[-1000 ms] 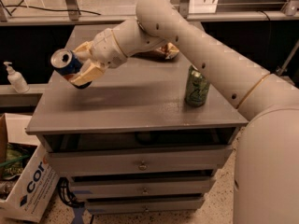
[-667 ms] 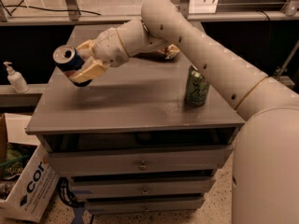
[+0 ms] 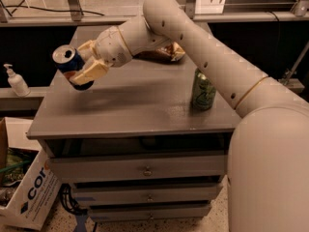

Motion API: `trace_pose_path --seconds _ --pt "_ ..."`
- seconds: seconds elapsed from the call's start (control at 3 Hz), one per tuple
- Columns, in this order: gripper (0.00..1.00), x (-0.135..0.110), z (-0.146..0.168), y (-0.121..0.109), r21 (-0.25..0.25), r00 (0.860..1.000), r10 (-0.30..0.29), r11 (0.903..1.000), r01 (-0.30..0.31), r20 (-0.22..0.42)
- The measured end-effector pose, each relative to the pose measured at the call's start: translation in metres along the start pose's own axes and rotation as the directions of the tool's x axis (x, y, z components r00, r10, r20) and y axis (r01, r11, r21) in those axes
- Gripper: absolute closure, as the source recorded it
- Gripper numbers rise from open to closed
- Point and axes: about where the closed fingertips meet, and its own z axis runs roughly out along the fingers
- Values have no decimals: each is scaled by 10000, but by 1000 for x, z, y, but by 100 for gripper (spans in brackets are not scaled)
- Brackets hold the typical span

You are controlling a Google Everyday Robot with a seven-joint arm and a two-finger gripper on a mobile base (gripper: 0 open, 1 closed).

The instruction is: Place pepsi can upright

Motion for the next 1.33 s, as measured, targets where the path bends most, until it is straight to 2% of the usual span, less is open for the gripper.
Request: trace_pose_path --seconds 0.67,1.33 --pt "100 1 33 -6 -1141 9990 133 9933 -181 -431" --pt "100 15 61 0 -1864 9979 528 9807 -588 -368"
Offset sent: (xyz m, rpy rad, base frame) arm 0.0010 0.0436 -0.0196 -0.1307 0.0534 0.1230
